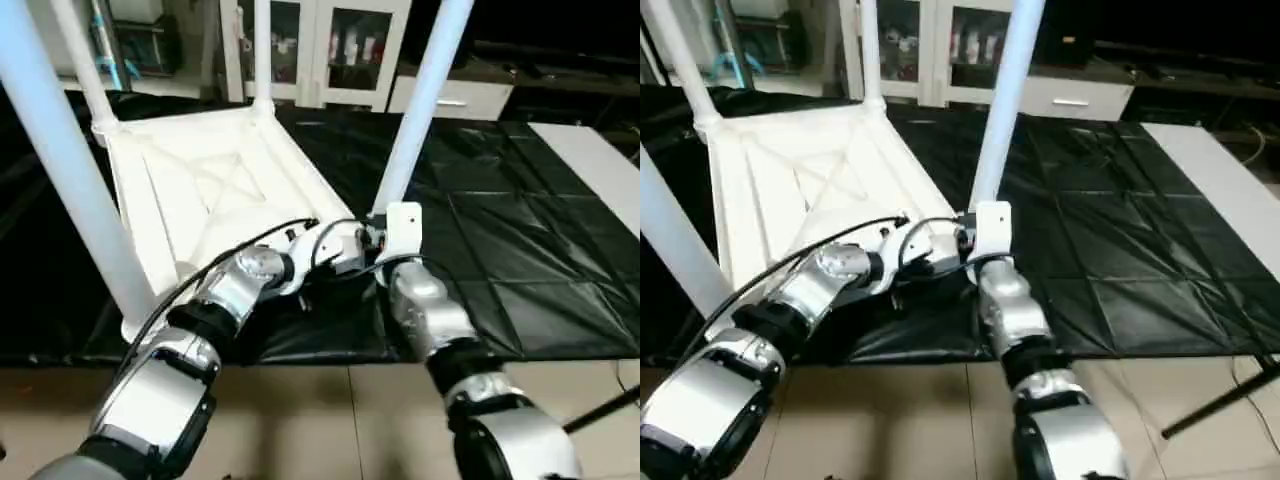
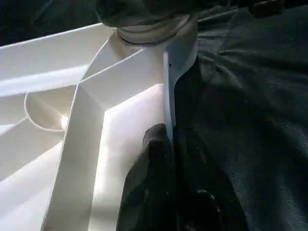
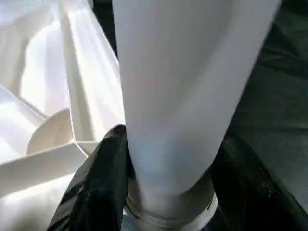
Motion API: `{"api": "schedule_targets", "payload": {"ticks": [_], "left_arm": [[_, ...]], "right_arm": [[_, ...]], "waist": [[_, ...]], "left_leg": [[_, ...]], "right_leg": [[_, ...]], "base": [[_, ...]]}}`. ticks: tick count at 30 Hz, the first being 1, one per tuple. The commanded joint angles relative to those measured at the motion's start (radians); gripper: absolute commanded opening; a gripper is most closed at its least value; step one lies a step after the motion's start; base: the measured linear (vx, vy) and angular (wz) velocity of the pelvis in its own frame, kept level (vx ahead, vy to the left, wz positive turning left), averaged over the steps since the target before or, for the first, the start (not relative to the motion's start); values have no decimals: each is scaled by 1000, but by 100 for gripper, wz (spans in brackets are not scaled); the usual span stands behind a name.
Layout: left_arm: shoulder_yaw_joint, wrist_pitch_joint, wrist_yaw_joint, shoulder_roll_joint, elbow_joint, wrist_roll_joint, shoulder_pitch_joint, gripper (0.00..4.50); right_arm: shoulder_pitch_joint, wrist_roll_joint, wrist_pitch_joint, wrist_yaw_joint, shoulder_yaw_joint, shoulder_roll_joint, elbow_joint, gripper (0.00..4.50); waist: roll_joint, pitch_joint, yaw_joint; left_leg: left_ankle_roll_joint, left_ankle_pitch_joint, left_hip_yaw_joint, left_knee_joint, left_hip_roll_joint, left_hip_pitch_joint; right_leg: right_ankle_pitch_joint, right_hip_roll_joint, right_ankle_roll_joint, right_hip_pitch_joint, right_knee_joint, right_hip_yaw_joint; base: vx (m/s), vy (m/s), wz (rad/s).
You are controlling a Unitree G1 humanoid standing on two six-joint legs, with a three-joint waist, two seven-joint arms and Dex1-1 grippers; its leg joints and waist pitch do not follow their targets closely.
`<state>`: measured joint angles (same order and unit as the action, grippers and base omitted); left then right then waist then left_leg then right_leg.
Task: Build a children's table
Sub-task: Rotate leg to tighten
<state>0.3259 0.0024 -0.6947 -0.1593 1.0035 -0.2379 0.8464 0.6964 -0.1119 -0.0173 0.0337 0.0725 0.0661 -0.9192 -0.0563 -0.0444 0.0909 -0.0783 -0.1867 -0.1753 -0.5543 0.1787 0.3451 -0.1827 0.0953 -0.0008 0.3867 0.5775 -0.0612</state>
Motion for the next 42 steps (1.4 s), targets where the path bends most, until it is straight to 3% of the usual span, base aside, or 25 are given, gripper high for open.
{"api": "schedule_targets", "payload": {"ticks": [1, 2, 3, 6, 8, 13, 14, 15, 16, 17, 18, 19, 21, 22, 23, 25, 26, 28, 30, 31, 36, 38, 39, 42], "left_arm": [[4, -35, -8, -12, 21, -10, -5, 0], [8, -37, -20, -17, 22, -8, -6, 0], [9, -38, -24, -20, 22, -8, -7, 0], [19, -58, -72, -42, 5, -9, -24, 0], [20, -59, -92, -49, -6, -7, -33, 0], [39, -84, -208, -77, -47, 6, -68, 0], [44, -92, -236, -85, -51, 9, -74, 0], [44, -92, -236, -85, -51, 9, -74, 0], [60, -90, -317, -103, -64, 15, -88, 0], [69, -99, -347, -110, -70, 13, -92, 0], [70, -100, -350, -110, -70, 12, -93, 0], [88, -107, -416, -121, -83, 13, -100, 0], [93, -100, -444, -125, -89, 15, -103, 0], [114, -86, -526, -142, -113, 19, -111, 0], [116, -85, -531, -143, -115, 19, -112, 0], [131, -84, -578, -156, -136, 18, -119, 0], [134, -77, -591, -159, -145, 21, -123, 0], [136, -72, -604, -159, -158, 23, -129, 0], [136, -71, -606, -159, -162, 22, -131, 0], [138, -63, -613, -155, -177, 21, -138, 0], [145, -44, -624, -151, -214, 23, -156, 0], [146, -37, -622, -154, -228, 21, -167, 0], [147, -38, -622, -155, -228, 20, -167, 0], [147, -34, -623, -155, -235, 17, -174, 0]], "right_arm": [[-14, -29, -29, -54, 21, -7, -9, 201], [-19, -26, -27, -88, 12, -20, 10, 235], [-22, -24, -25, -103, 8, -26, 20, 255], [-63, 3, -3, -113, -8, -97, 99, 285], [-79, 2, 7, -149, -8, -123, 124, 305], [-137, -50, 108, -386, -23, -224, 238, 348], [-154, -59, 116, -467, -43, -252, 268, 351], [-154, -59, 116, -467, -43, -252, 268, 351], [-193, -86, 141, -647, -91, -313, 336, 365], [-210, -103, 156, -710, -109, -338, 367, 365], [-211, -104, 157, -715, -111, -341, 370, 379], [-241, -120, 173, -826, -147, -392, 422, 396], [-253, -122, 178, -869, -161, -414, 442, 398], [-267, -119, 182, -957, -186, -461, 463, 401], [-267, -117, 182, -963, -187, -464, 463, 419], [-271, -110, 182, -1022, -204, -492, 466, 440], [-272, -113, 184, -1061, -214, -504, 472, 440], [-273, -119, 183, -1113, -230, -521, 481, 440], [-272, -119, 181, -1127, -235, -526, 484, 440], [-268, -130, 179, -1151, -236, -527, 483, 440], [-264, -146, 177, -1207, -244, -519, 470, 440], [-256, -128, 162, -1221, -254, -516, 439, 411], [-256, -128, 161, -1221, -255, -516, 439, 411], [-252, -122, 151, -1241, -260, -518, 428, 379]], "waist": [[16, 52, -2], [21, 55, -1], [18, 55, -1], [25, 61, 7], [22, 63, 12], [22, 59, 21], [28, 58, 21], [25, 57, 21], [30, 56, 25], [33, 56, 26], [28, 55, 25], [26, 54, 24], [22, 53, 27], [11, 53, 28], [17, 53, 31], [17, 52, 29], [13, 53, 29], [21, 52, 32], [19, 54, 36], [7, 54, 41], [7, 56, 54], [6, 57, 56], [13, 57, 56], [8, 58, 54]], "left_leg": [[-13, -307, 11, 78, 54, -13], [-10, -277, 10, 76, 52, -10], [-2, -249, 9, 73, 51, -6], [43, -86, 0, 57, 47, 1], [62, -67, -1, 50, 45, 4], [82, -126, -2, 52, 53, 0], [74, -133, -1, 55, 53, 0], [73, -145, -2, 54, 53, -1], [63, -169, -2, 55, 55, -4], [62, -175, -2, 55, 55, -4], [65, -184, -2, 55, 55, -1], [66, -188, -1, 57, 54, 3], [64, -188, -2, 56, 57, 2], [63, -198, -4, 55, 56, 2], [64, -188, -3, 54, 59, 4], [59, -196, -4, 54, 59, 3], [58, -200, -3, 54, 59, 3], [57, -211, -4, 54, 62, -1], [58, -198, -5, 52, 63, 0], [63, -186, -6, 51, 63, 0], [68, -171, -9, 48, 65, -2], [65, -162, -10, 48, 64, -1], [60, -167, -9, 49, 64, -2], [51, -180, -10, 49, 62, -2]], "right_leg": [[-206, 62, -171, -15, -65, 47], [-166, 62, -181, -20, -57, 46], [-132, 60, -190, -25, -54, 45], [80, 54, -232, -38, -30, 41], [127, 53, -244, -42, -22, 41], [49, 56, -252, -40, -28, 41], [33, 55, -253, -38, -29, 40], [22, 53, -251, -38, -33, 40], [5, 54, -250, -38, -35, 40], [6, 54, -251, -39, -34, 40], [2, 54, -249, -41, -34, 40], [-10, 54, -247, -43, -35, 40], [-33, 57, -247, -42, -37, 41], [-71, 58, -244, -44, -41, 39], [-85, 60, -243, -43, -38, 40], [-112, 60, -246, -39, -41, 40], [-130, 61, -245, -38, -41, 39], [-141, 61, -249, -35, -42, 39], [-111, 59, -255, -35, -38, 39], [-96, 59, -257, -36, -36, 38], [-99, 61, -257, -33, -32, 38], [-95, 61, -251, -33, -31, 38], [-95, 61, -252, -31, -31, 38], [-100, 60, -248, -34, -33, 38]], "base": [[0, 0, 0], [0, 0, 0], [54, -35, 2], [18, -12, 1], [0, 0, 0], [0, 0, 0], [0, 0, 0], [0, 0, 0], [0, 0, 0], [0, 0, 0], [0, 0, 0], [0, 0, 0], [0, 0, 0], [0, 0, 0], [0, 0, 0], [0, 0, 0], [0, 0, 0], [0, 0, 0], [0, 0, 0], [0, 0, 0], [0, 0, 0], [0, 0, 0], [0, 0, 0], [0, 0, 0]]}}
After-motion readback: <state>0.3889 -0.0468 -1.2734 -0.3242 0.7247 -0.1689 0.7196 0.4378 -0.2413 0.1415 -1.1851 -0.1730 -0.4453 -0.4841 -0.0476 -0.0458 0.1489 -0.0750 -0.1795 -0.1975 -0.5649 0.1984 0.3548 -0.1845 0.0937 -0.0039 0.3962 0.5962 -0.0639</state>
